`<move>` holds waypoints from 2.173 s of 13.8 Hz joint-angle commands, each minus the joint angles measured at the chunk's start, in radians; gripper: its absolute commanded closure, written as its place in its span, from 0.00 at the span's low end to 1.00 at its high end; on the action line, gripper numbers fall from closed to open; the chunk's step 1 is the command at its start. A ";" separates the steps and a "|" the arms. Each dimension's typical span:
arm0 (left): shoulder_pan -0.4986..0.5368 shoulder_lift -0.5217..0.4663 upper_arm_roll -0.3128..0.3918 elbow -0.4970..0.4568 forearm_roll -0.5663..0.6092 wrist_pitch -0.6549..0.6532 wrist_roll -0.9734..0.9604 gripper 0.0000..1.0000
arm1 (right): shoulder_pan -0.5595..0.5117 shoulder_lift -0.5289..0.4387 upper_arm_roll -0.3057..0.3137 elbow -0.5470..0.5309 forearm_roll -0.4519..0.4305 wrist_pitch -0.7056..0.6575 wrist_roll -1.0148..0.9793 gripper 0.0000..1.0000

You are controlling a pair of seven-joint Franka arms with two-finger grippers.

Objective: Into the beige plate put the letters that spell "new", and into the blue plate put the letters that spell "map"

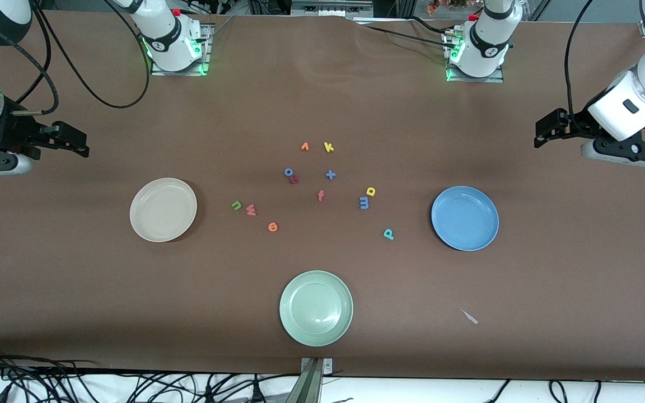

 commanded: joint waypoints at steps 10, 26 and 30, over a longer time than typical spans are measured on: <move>0.003 -0.001 -0.005 0.006 0.006 -0.009 -0.002 0.00 | -0.004 0.008 0.006 0.019 -0.009 0.006 -0.012 0.00; 0.005 0.010 -0.001 0.004 0.022 -0.028 -0.003 0.00 | -0.004 0.008 0.006 0.019 -0.009 0.014 -0.012 0.00; 0.007 0.010 0.006 0.003 0.022 -0.028 -0.005 0.00 | -0.004 0.008 0.006 0.019 -0.009 0.012 -0.012 0.00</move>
